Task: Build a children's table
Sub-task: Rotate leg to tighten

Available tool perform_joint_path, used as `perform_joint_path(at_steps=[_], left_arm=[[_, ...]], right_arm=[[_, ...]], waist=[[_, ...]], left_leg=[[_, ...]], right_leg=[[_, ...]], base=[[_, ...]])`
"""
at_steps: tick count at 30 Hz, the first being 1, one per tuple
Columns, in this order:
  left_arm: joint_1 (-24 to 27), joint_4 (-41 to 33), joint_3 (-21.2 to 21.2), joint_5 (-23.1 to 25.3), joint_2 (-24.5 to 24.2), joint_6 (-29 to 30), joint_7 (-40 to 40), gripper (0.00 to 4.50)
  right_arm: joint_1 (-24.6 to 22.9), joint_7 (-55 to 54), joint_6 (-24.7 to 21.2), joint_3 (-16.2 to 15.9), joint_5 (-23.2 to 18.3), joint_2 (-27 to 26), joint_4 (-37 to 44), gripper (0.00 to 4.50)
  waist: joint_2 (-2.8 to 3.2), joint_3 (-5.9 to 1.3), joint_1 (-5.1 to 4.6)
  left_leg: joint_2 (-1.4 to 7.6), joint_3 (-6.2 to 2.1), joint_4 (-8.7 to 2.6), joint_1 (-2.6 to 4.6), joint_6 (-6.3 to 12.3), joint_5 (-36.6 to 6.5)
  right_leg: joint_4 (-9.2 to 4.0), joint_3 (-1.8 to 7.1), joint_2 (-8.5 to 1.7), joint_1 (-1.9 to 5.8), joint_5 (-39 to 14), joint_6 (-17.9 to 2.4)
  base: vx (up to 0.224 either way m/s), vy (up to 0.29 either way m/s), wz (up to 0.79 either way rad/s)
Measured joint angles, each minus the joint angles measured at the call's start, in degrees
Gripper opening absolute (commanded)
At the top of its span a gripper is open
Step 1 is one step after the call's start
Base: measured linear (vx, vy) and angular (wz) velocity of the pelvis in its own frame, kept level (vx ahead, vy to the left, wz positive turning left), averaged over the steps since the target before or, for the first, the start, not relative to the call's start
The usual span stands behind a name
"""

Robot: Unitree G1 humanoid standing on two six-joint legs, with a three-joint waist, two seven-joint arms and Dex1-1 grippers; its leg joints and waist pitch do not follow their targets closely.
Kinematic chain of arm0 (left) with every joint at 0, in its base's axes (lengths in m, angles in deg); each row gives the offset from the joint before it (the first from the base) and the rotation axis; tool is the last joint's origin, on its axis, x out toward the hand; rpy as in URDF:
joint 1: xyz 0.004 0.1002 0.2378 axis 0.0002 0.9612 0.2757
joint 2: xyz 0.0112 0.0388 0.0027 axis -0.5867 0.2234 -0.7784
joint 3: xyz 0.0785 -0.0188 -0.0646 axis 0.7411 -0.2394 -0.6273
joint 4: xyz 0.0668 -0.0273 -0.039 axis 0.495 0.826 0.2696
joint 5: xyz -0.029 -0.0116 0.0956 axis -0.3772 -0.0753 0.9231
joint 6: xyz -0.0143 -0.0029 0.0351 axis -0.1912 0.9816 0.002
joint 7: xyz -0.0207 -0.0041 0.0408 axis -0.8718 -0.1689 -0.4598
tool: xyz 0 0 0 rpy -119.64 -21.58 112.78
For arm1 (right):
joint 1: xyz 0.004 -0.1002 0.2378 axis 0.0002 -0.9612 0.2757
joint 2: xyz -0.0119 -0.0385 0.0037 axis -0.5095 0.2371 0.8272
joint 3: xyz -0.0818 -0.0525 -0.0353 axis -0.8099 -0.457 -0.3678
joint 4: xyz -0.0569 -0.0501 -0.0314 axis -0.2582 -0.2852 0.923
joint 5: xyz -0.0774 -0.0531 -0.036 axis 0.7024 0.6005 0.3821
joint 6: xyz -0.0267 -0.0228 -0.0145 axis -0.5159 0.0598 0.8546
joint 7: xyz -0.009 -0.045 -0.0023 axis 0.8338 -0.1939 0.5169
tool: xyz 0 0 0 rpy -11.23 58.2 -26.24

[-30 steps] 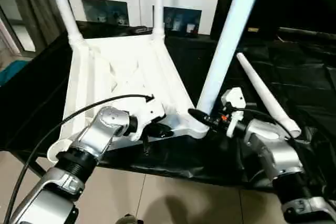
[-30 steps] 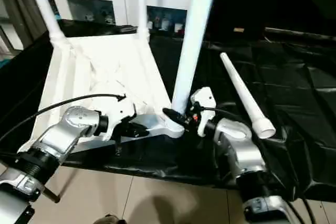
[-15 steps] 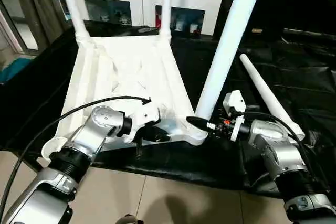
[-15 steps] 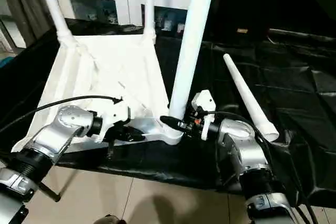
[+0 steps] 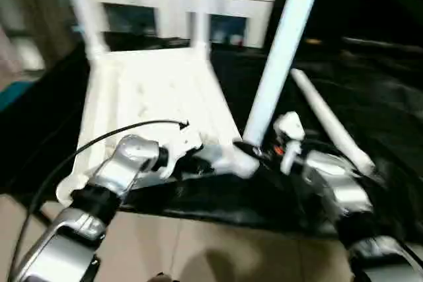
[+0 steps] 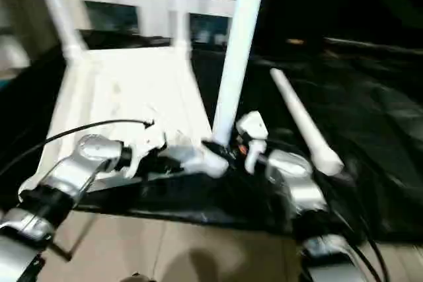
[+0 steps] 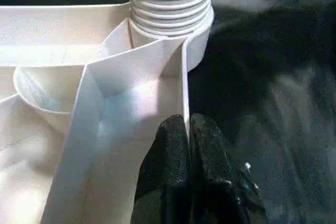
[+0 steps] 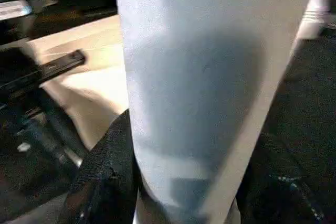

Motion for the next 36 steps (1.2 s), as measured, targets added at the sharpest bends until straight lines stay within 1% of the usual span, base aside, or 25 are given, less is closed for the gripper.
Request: perform_joint_path(at_steps=[1, 2, 3, 4, 5, 6, 7, 9, 10, 11, 12, 14, 16, 21, 29, 32, 33, 34, 35, 36], left_arm=[[-0.21, 0.25, -0.76, 0.0, 0.26, 0.41, 1.24, 0.0], [-0.58, 0.41, -1.02, 0.05, 0.55, 0.96, 2.14, 0.0], [-1.0, 0.62, -1.11, 0.06, 0.82, 1.81, 2.87, 0.0], [-1.61, 0.74, -1.15, 0.09, 1.32, 2.9, 3.82, 0.0], [-2.01, 0.81, -1.25, 0.17, 1.95, 3.93, 4.79, 0.0], [-2.27, 0.82, -1.51, 0.29, 2.46, 4.77, 6.02, 0.0], [-2.75, 0.86, -2.31, 0.47, 3.86, 6.76, 8.49, 0.0], [-4.33, 1.29, -3.11, 1.51, 6.21, 10.45, 13.51, 0.0], [-4.89, 1.28, -3.67, 1.9, 7.9, 12.53, 16.41, 0.0], [-5.14, 1.14, -3.95, 2.09, 8.95, 13.63, 17.96, 0.0], [-5.13, 0.78, -4.08, 2.11, 9.81, 14.7, 19.47, 0.0], [-4.73, -1.09, -4.54, 2.14, 11.73, 17.74, 22.39, 0.0], [-4.06, -3.13, -4.71, 2.15, 12.42, 20.13, 24.29, 0.0], [-3.53, -5.48, -5.74, 2.17, 13.06, 23.21, 25.87, 0.0], [-3.2, -5.95, -5.8, 2.1, 12.59, 23.15, 26.16, 0.0], [-2.37, -7.13, -5.55, 2.1, 11.64, 22.79, 25.4, 0.0], [-2.36, -7.16, -5.51, 2.1, 11.43, 22.7, 24.97, 0.0], [-2.36, -7.16, -5.48, 2.09, 10.99, 22.47, 24.28, 0.0], [-2.36, -7.16, -5.46, 2.08, 10.81, 22.37, 23.85, 0.0], [-2.36, -7.22, -5.4, 2.07, 10.6, 22.26, 23.37, 0.0]], right_arm=[[1.34, -1.9, 0.01, 0.02, 0.24, -0.66, -1.39, 1.91], [2.26, -3.48, 0.05, 0.02, 0.65, -1.06, -2.14, 1.91], [3.0, -5.46, 0.09, 0.03, 0.98, -1.7, -3.05, 1.91], [4.01, -8.37, 0.35, 0.24, 1.08, -2.52, -4.29, 1.91], [5.01, -10.6, 0.53, 0.61, 1.1, -3.12, -5.18, 1.91], [5.85, -12.73, 0.53, 0.99, 1.17, -3.83, -6.64, 1.91], [8.07, -16.37, 0.51, 1.65, 1.15, -4.93, -8.91, 1.91], [11.43, -24.51, 0.29, 2.83, 1.84, -7.15, -13.16, 1.91], [13.27, -29.12, 0.21, 3.43, 2.28, -8.15, -15.14, 1.91], [14.12, -31.36, -0.01, 3.51, 2.37, -8.31, -15.99, 1.91], [15.04, -33.26, -0.06, 3.65, 2.48, -8.68, -16.96, 1.91], [16.45, -37.0, -0.05, 4.13, 3.27, -9.79, -18.34, 1.91], [17.21, -39.2, 0.02, 4.12, 4.11, -10.58, -19.16, 1.91], [18.24, -41.36, 1.13, 4.19, 5.31, -11.74, -20.47, 1.91], [19.17, -41.11, 1.94, 4.51, 6.28, -12.32, -21.91, 1.91], [19.11, -37.85, 3.16, 4.41, 7.08, -12.38, -22.26, 1.91], [19.09, -36.72, 3.58, 4.41, 7.16, -12.35, -22.34, 2.26], [19.08, -35.56, 4.0, 4.39, 7.21, -12.2, -22.49, 2.47], [19.04, -34.92, 4.2, 4.38, 7.24, -12.12, -22.64, 2.61], [18.9, -34.45, 4.06, 4.11, 7.53, -11.89, -23.62, 2.63]], waist=[[-1.36, -0.23, 0.53], [-1.27, -0.18, 0.9], [-0.61, -0.29, 1.35], [0.4, -0.52, 1.57], [0.34, -0.59, 1.24], [0.31, -0.61, 0.7], [0.27, -0.61, 0.23], [0.36, -0.55, -0.47], [0.35, -0.55, -0.63], [0.36, -0.55, -0.64], [0.36, -0.55, -0.8], [0.18, -0.52, -1.03], [0.05, -0.55, -1.15], [0.02, -0.57, -1.18], [0.04, -0.57, -1.22], [0.04, -0.57, -1.26], [0.04, -0.57, -1.24], [0.04, -0.57, -1.24], [0.04, -0.57, -1.24], [0.04, -0.57, -1.13]], left_leg=[[-0.19, 0.34, 0.21, -0.02, -0.37, -0.29], [-0.29, -0.63, 1.32, -0.18, -1.19, -1.42], [-0.17, -2.36, 1.82, -0.34, -1.16, -1.86], [0.2, -3.6, 1.79, -1.02, -1.96, -0.28], [0.43, -3.71, 1.65, -1.22, -2.09, -0.07], [0.6, -3.71, 1.48, -1.3, -2.11, -0.07], [0.67, -3.62, 1.41, -1.34, -2.12, -0.07], [0.65, -3.52, 1.36, -1.43, -2.12, -0.07], [0.64, -3.48, 1.2, -1.42, -2.12, -0.07], [0.65, -3.46, 1.14, -1.42, -2.12, -0.07], [0.65, -3.43, 1.05, -1.39, -2.12, -0.07], [0.66, -3.42, 0.81, -1.43, -2.17, -0.05], [0.71, -3.45, 0.7, -1.38, -2.22, -0.03], [0.94, -3.23, 0.59, -1.3, -2.32, 0.03], [1.1, -2.81, 0.4, -1.12, -2.36, -0.01], [1.15, -2.67, 0.25, -0.98, -2.37, -0.01], [1.16, -2.63, 0.2, -0.92, -2.37, -0.01], [1.17, -2.56, 0.13, -0.79, -2.37, -0.01], [1.17, -2.51, 0.08, -0.74, -2.37, -0.01], [1.18, -2.47, 0.02, -0.72, -2.37, -0.01]], right_leg=[[0.36, 1.08, -0.39, -0.7, -0.39, 3.35], [0.28, 0.78, -0.51, -1.08, -0.39, 3.37], [0.21, -0.23, -0.69, -1.01, -0.38, 3.37], [-0.11, -1.66, -0.57, -1.05, -0.19, 3.25], [-0.66, -1.8, -0.23, -1.17, 0.37, 2.88], [-1.18, -1.64, 0.18, -1.26, 0.88, 2.46], [-1.58, -1.57, 0.28, -1.46, 1.8, 2.0], [-1.72, -1.5, 0.27, -1.72, 2.59, 1.75], [-1.81, -1.5, 0.26, -1.84, 2.53, 1.91], [-1.82, -1.5, 0.26, -1.9, 2.52, 1.93], [-1.83, -1.49, 0.26, -1.94, 2.52, 1.94], [-1.83, -1.52, 0.27, -2.05, 2.54, 1.98], [-1.83, -1.56, 0.3, -2.13, 2.55, 2.0], [-1.86, -1.54, 0.41, -2.22, 2.75, 1.81], [-2.13, -1.42, 0.46, -2.22, 2.75, 1.81], [-2.17, -1.4, 0.46, -2.21, 2.75, 1.81], [-2.18, -1.39, 0.46, -2.21, 2.75, 1.81], [-2.19, -1.36, 0.46, -2.22, 2.75, 1.81], [-2.22, -1.34, 0.46, -2.22, 2.75, 1.81], [-2.24, -1.33, 0.46, -2.22, 2.75, 1.81]], base=[[0.04, -0.101, -0.06], [0.04, -0.101, -0.06], [0.023, -0.03, -0.51], [0.032, 0.029, -0.45], [0.032, 0.029, -0.45], [0.0, 0.0, 0.0], [0.0, 0.0, 0.0], [0.0, 0.0, 0.0], [0.0, 0.0, 0.0], [0.0, 0.0, 0.0], [0.0, 0.0, 0.0], [0.0, 0.0, 0.0], [0.0, 0.0, 0.0], [0.0, 0.0, 0.0], [0.0, 0.0, 0.0], [0.0, 0.0, 0.0], [0.0, 0.0, 0.0], [0.0, 0.0, 0.0], [0.0, 0.0, 0.0], [0.0, 0.0, 0.0]])
